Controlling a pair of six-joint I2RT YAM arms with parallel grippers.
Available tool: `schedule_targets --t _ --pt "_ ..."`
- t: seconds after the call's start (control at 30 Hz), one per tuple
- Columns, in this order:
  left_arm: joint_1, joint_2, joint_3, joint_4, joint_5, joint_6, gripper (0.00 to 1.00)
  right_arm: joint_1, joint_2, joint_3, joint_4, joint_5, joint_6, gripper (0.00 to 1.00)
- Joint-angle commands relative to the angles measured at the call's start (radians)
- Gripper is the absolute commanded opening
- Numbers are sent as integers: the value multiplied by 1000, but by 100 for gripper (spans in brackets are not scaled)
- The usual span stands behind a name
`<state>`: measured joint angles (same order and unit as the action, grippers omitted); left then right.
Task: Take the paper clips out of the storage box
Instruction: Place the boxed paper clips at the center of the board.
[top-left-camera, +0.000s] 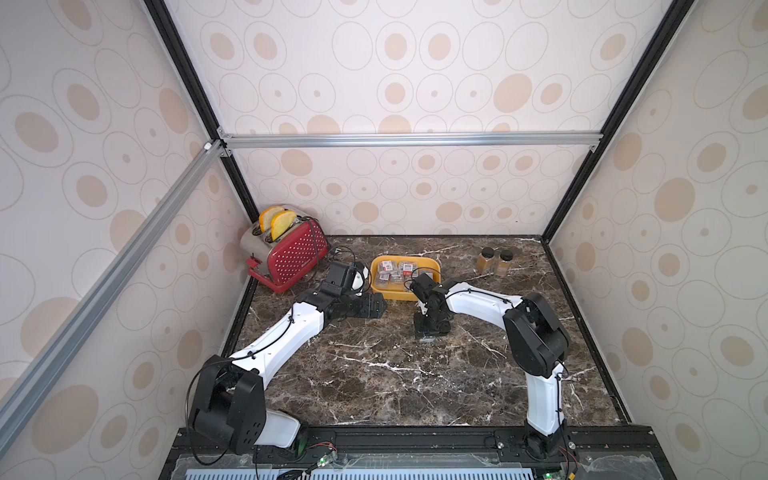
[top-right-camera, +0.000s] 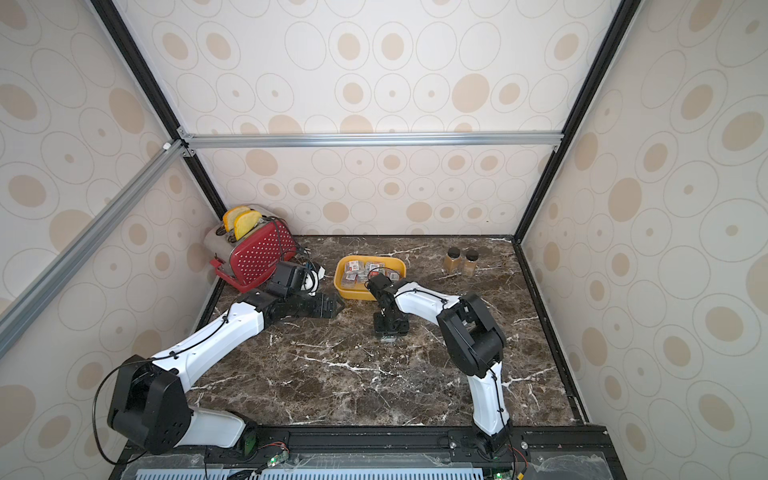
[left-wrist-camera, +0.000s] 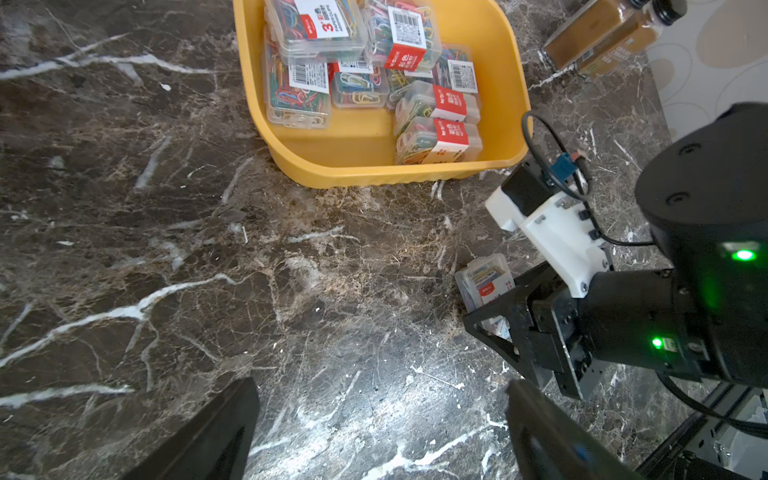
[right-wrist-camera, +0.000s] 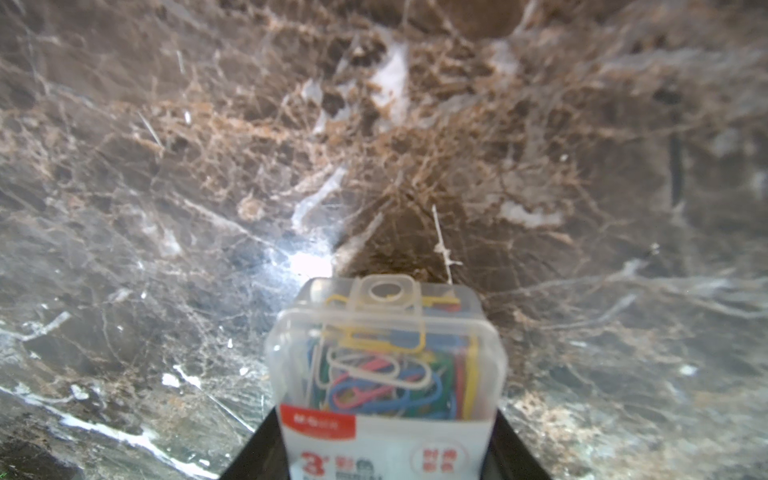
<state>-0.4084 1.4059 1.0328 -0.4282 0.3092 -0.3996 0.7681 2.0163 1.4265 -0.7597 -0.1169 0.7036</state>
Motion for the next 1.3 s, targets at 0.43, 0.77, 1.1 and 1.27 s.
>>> schedule_targets --t 0.43,0.77,1.1,1.27 --pt "0 -19 10 -15 -10 38 98 21 28 33 -61 30 -16 70" --pt "0 -12 32 -17 -16 39 98 22 13 46 -70 51 -26 57" --pt "0 -10 29 -15 -23 40 99 21 -1 48 -70 46 -29 63" --pt "1 1 47 -24 -31 42 99 21 -17 67 -84 73 -49 70"
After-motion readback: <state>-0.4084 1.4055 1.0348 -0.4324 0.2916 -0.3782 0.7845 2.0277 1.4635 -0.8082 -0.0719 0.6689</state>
